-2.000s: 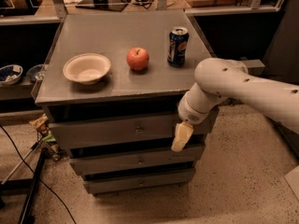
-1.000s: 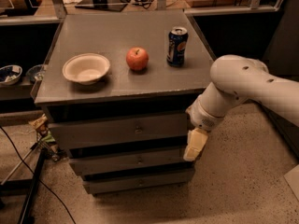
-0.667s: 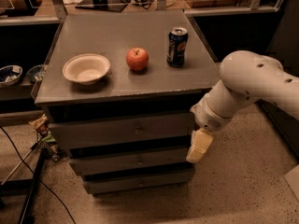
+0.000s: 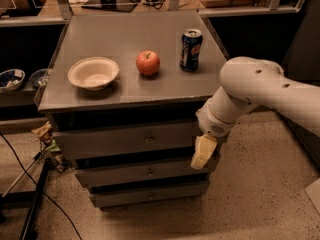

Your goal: Open top drawer

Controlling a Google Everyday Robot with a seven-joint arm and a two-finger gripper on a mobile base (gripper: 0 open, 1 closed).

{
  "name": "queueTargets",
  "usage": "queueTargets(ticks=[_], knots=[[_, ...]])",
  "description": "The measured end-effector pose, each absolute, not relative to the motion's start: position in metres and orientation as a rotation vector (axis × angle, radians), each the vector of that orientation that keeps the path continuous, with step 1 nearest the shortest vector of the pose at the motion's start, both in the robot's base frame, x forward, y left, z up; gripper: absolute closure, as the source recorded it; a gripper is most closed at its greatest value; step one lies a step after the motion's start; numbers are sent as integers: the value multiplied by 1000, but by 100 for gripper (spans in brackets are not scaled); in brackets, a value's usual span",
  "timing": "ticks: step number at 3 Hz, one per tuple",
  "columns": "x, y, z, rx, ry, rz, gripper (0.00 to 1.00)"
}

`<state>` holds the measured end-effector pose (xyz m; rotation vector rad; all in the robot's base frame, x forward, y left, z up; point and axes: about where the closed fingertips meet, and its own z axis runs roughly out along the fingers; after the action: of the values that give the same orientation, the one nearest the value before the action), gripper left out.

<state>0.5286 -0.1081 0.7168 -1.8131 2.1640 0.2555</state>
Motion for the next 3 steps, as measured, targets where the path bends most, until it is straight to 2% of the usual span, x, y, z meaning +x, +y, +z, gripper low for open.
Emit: queueTargets(ticks=[1, 3], knots=[[556, -87, 700, -1845, 2143, 229, 0], [560, -85, 696, -1869, 2128, 237, 0]])
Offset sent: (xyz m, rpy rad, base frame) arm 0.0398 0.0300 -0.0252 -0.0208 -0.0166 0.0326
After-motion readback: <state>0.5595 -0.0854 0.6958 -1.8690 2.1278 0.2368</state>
